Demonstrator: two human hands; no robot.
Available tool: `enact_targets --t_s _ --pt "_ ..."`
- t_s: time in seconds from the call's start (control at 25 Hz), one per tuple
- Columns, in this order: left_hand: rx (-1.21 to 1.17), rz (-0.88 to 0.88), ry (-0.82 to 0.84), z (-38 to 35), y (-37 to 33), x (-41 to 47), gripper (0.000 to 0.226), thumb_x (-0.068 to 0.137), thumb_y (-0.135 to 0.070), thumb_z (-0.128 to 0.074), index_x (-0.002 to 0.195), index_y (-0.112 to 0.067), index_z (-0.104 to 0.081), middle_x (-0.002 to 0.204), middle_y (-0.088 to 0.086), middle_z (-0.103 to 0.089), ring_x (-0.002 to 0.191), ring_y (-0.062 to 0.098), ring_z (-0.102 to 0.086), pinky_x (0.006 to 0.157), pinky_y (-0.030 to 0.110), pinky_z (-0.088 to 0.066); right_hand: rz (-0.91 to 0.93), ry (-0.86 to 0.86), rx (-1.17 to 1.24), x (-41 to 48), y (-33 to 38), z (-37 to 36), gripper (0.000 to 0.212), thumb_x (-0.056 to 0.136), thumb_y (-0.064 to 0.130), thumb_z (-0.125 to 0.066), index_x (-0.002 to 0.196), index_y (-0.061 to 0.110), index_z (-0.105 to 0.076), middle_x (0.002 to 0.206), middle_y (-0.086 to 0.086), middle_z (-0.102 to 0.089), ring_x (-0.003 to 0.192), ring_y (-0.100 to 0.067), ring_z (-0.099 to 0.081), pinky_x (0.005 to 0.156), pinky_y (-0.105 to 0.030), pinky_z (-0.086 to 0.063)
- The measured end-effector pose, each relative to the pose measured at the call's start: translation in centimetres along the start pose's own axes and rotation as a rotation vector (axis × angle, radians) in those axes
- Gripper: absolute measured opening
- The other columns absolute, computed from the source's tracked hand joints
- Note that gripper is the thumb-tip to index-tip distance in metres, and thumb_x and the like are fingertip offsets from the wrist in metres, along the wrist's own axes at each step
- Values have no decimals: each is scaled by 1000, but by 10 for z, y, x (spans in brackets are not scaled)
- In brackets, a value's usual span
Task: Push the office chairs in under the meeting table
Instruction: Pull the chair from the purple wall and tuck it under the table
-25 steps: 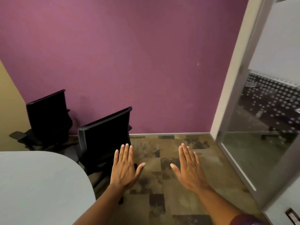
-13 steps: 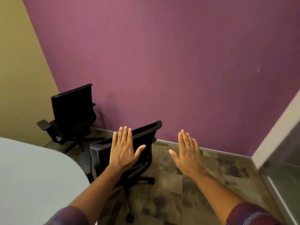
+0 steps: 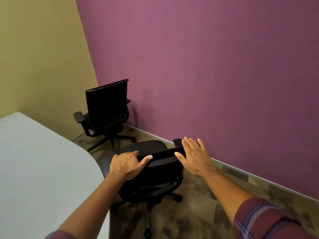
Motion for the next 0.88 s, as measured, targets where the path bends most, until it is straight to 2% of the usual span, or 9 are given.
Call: enact_targets --t_s 0.04,0.12,0.2,0.28,0.36,0.64,0.76,0.88 --pt "8 2 -7 -1 2 1 119 79 -102 9 128 -26 -69 110 -1 -80 104 24 -73 89 46 -53 14 3 26 11 -1 -4 79 106 67 -20 159 13 -44 166 -9 -46 156 -26 -37 133 -52 -13" --pt "15 28 -31 -3 7 4 111 83 -100 3 120 -28 -73 96 -2 -79 91 21 -73 81 42 -54 62 -64 67 30 -1 -13 72 102 65 -27 138 18 -68 138 -3 -72 131 -24 -63 125 -51 -30" --pt "19 47 -53 -4 9 4 109 85 -100 2 116 -29 -75 91 -3 -78 87 19 -72 80 40 -54 115 -175 85 38 -4 -19 60 100 62 -36 114 21 -78 107 2 -81 102 -22 -73 108 -46 -45" --pt "12 87 -57 -6 6 9 107 86 -100 1 118 -32 -76 96 -4 -80 90 18 -73 85 41 -57 178 -226 92 48 -10 -23 50 100 58 -41 96 22 -76 87 6 -77 83 -19 -71 93 -42 -50" --pt "11 113 -54 -8 -4 11 105 87 -100 -1 119 -33 -75 99 -5 -80 91 17 -73 88 41 -58 225 -207 105 59 -21 -23 47 100 56 -44 94 22 -76 84 7 -75 80 -18 -69 89 -41 -52" --pt "-10 298 -111 -13 -43 18 107 86 -101 -2 120 -33 -77 105 -6 -82 94 17 -75 87 42 -62 414 -136 134 112 -58 -31 54 101 60 -39 98 20 -75 89 4 -76 85 -20 -69 94 -44 -51" --pt "-15 368 -104 -6 -55 23 110 85 -101 0 117 -29 -78 100 -5 -81 88 16 -73 86 42 -62 489 -113 142 138 -62 -32 53 100 59 -40 94 20 -74 85 4 -74 82 -21 -67 93 -46 -51" --pt "-3 431 -73 -4 -63 33 107 86 -99 1 112 -30 -77 94 -6 -79 83 15 -71 84 42 -61 569 -117 158 165 -64 -38 55 100 60 -39 98 20 -76 90 3 -77 85 -21 -70 92 -44 -51"
Point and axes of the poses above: each hand's wrist, its own x-axis towards the middle knuckle, its own z-axis out of the back of the hand, y = z × x, the point moved 4 cm from there along x, towards the middle knuckle
